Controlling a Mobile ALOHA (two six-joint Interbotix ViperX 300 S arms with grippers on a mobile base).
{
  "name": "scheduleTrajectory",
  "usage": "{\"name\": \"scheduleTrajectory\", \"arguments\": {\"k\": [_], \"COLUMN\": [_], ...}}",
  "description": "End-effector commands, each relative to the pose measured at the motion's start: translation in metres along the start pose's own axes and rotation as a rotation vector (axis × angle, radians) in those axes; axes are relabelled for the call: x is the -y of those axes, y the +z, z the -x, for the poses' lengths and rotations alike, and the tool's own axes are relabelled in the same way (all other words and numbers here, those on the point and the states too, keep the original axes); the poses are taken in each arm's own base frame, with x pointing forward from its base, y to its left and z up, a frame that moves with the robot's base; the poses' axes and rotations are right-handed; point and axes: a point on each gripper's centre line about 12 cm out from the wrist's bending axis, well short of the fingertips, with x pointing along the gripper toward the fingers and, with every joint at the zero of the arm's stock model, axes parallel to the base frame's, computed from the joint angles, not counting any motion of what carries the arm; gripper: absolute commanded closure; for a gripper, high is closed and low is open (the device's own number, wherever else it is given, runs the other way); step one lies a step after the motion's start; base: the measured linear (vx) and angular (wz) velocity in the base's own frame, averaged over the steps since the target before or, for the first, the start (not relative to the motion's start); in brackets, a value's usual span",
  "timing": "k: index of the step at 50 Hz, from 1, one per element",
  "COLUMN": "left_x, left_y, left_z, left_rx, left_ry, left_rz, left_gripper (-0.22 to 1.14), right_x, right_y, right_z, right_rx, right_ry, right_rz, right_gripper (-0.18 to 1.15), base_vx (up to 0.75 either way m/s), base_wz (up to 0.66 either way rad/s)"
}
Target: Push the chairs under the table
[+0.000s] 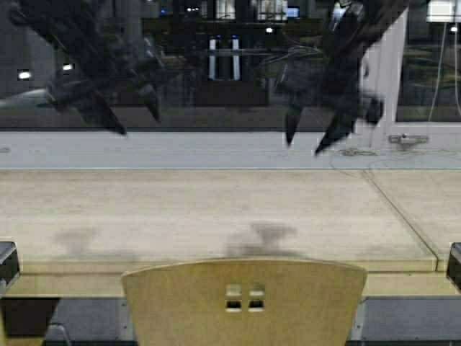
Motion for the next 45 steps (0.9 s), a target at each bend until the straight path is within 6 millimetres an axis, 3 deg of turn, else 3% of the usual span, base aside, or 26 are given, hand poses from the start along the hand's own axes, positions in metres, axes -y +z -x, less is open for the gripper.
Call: {"name": "scheduleTrajectory", "arguments": {"k": [1,8,15,31,45], "left_x": [0.003,-0.002,-0.008,-0.008,-0.006], "left_y": [0.006,0.004,0.008,0.009,0.012], "left_z": [0.037,0.058,0.073,0.093,0.094], "left_rx": [0.113,0.177,0.239,0.279,0.290], "left_ry": [-0.042,-0.041,-0.027,-0.025,-0.027], "left_rz": [-0.138,-0.253,-0.280,-0.388,-0.387], "left_gripper": [0.03,0.03,0.03,0.03,0.03], "right_x": [-0.009,-0.014,-0.018,-0.019,-0.020], "right_y": [0.019,0.032,0.043,0.038,0.052], "right_z": [0.046,0.070,0.076,0.072,0.060], "right_rx": [0.163,0.268,0.308,0.312,0.328], "right_ry": [0.064,0.083,0.081,0.100,0.098], "right_rz": [0.151,0.286,0.341,0.362,0.390], "right_gripper": [0.13,0.14,0.14,0.14,0.14], "base_vx": [-0.16,-0.20,-0.26,-0.26,-0.32], "base_wz": [0.13,0.15,0.10,0.06,0.01]}}
